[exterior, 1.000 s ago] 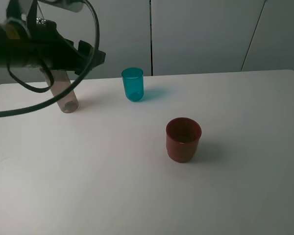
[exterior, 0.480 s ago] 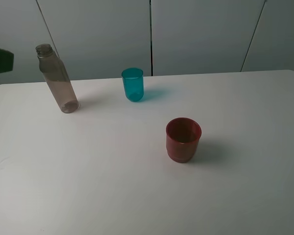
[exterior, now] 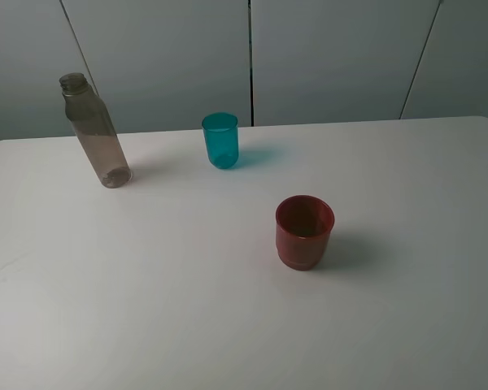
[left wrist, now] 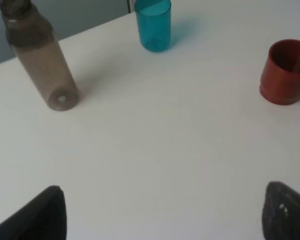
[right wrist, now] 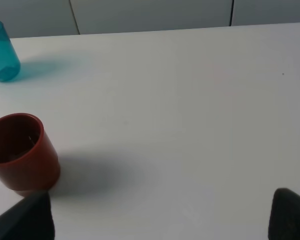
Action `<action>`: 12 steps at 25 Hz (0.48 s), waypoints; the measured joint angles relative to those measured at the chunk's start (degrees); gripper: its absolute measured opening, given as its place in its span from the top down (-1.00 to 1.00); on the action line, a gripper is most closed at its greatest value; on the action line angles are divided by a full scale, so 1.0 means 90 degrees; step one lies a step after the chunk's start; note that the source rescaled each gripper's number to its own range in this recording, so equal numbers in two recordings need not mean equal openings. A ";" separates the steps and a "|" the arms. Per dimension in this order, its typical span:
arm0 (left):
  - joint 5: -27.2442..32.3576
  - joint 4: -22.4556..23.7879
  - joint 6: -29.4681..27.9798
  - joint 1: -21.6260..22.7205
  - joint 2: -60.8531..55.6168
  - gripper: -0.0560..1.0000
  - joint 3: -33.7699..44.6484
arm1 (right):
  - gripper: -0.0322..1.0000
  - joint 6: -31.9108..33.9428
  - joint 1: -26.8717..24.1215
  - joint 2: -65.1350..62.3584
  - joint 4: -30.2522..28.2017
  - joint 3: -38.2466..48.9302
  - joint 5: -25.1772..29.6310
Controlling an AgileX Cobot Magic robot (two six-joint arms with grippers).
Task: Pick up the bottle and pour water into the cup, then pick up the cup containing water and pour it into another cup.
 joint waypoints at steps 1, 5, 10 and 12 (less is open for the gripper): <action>0.0178 0.0036 -0.0102 0.0000 -0.0168 -1.00 0.0000 | 0.94 0.0044 0.0000 0.0000 0.0000 0.0000 0.0000; 0.0298 0.0288 -0.0252 0.0000 -0.0888 -1.00 0.0101 | 0.94 0.0044 0.0000 0.0000 0.0000 0.0000 0.0000; 0.0364 0.0439 -0.0510 0.0000 -0.1690 -1.00 0.0633 | 0.94 0.0044 0.0000 0.0000 0.0000 0.0000 0.0000; 0.0364 0.0473 -0.0540 0.0000 -0.1702 -1.00 0.0878 | 0.94 0.0044 0.0000 0.0000 0.0000 0.0000 0.0000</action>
